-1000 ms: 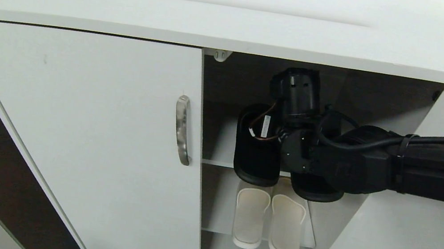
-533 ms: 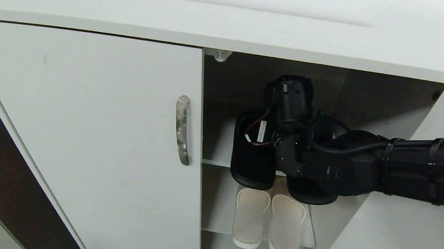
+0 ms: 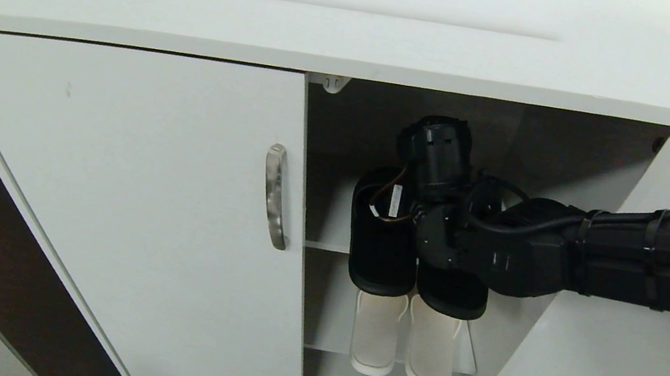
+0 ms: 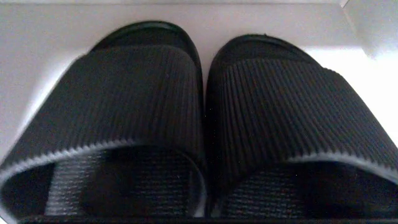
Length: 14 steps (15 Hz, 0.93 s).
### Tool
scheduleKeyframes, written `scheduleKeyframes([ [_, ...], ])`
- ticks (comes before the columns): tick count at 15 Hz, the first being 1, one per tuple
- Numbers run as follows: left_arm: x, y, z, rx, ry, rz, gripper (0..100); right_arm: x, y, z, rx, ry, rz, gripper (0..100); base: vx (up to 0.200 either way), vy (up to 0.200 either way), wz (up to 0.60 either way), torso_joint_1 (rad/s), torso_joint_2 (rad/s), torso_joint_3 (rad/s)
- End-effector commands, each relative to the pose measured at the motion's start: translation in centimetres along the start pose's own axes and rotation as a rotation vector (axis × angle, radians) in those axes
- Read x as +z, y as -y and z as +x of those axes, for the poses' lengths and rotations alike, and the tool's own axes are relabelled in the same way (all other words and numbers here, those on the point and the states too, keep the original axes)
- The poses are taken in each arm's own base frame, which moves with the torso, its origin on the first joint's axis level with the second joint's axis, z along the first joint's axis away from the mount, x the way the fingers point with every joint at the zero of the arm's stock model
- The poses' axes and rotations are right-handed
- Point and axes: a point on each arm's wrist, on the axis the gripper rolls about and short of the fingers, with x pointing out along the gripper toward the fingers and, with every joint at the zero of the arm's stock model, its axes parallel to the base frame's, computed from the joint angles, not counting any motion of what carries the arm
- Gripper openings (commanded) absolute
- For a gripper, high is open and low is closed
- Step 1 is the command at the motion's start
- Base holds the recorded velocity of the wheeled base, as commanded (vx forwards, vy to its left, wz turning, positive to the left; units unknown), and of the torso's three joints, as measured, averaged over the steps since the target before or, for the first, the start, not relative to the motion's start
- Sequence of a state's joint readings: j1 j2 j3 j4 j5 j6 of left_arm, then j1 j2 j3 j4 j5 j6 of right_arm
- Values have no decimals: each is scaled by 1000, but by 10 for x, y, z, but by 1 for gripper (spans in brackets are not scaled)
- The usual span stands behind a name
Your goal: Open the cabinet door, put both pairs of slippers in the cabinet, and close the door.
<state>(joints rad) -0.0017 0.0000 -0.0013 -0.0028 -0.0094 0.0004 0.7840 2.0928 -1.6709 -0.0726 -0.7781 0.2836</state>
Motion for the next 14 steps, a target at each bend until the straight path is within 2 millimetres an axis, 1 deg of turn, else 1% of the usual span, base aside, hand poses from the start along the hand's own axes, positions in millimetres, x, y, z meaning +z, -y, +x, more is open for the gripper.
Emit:
scheduleKeyframes([
  [1, 0, 0, 0, 0, -1, 0, 0, 1, 2, -4, -1, 1, -2, 100, 0, 0, 0, 0, 0, 0],
  [4, 0, 0, 0, 0, 1, 0, 0, -2, 10, -17, 2, -13, -19, 100, 0, 0, 0, 0, 0, 0],
  [6, 0, 0, 0, 0, -1, 0, 0, 1, 16, -34, 20, -14, -19, 100, 0, 0, 0, 0, 0, 0],
  [7, 0, 0, 0, 0, -1, 0, 0, 1, 18, -39, 26, -14, -20, 100, 0, 0, 0, 0, 0, 0],
  [8, 0, 0, 0, -1, -1, 0, 0, 3, 20, -58, 59, -8, -20, 100, 0, 0, 0, 0, 0, 0],
  [9, 0, 0, 0, 0, -1, 0, 0, 2, 22, -72, 81, -2, -21, 100, 0, 0, 0, 0, 0, 0],
  [10, 0, 0, 0, 0, -1, 0, 0, -1, 27, -84, 103, 0, -23, 100, 0, 0, 0, 0, 0, 0],
  [11, 0, 0, 0, 0, -1, 0, 0, -6, 32, -93, 117, 0, -26, 100, 0, 0, 0, 0, 0, 0],
  [14, 0, 0, 0, 0, 1, 0, 0, -22, 46, -104, 127, -3, -42, 100, 0, 0, 0, 0, 0, 0],
])
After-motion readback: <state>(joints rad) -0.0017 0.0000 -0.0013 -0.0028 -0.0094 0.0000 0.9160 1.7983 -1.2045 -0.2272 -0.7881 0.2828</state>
